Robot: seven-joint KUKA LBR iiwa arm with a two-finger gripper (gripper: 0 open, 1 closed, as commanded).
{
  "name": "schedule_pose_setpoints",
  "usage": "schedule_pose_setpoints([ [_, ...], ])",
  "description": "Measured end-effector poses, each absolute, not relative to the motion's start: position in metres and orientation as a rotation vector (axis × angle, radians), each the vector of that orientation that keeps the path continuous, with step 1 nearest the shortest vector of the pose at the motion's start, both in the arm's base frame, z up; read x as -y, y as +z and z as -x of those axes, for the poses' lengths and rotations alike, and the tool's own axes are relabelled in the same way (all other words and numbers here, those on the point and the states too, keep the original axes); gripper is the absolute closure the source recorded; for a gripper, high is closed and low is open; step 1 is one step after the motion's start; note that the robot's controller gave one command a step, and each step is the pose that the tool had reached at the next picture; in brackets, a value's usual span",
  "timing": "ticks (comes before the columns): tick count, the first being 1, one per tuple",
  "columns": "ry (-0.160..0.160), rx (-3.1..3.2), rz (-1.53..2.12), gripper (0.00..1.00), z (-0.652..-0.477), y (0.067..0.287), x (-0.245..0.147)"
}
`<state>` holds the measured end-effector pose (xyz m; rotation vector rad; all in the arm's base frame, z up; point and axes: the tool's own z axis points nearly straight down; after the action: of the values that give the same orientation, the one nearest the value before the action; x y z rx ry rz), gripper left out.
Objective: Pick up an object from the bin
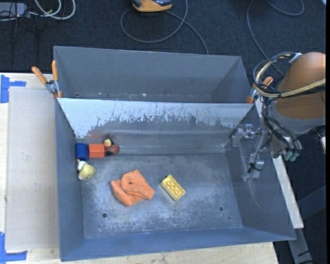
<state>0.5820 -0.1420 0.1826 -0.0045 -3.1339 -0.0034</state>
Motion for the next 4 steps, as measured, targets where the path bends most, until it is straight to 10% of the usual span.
schedule_pose_setpoints([
  [1,-0.001,3.141,-0.001,0.00,-0.584,0.187,0.141],
  [2,-0.002,3.137,-0.135,0.00,-0.565,0.118,0.092],
  [3,-0.004,3.127,-0.201,0.00,-0.552,0.119,0.060],
  [4,-0.003,3.130,-0.277,0.00,-0.584,0.122,0.002],
])
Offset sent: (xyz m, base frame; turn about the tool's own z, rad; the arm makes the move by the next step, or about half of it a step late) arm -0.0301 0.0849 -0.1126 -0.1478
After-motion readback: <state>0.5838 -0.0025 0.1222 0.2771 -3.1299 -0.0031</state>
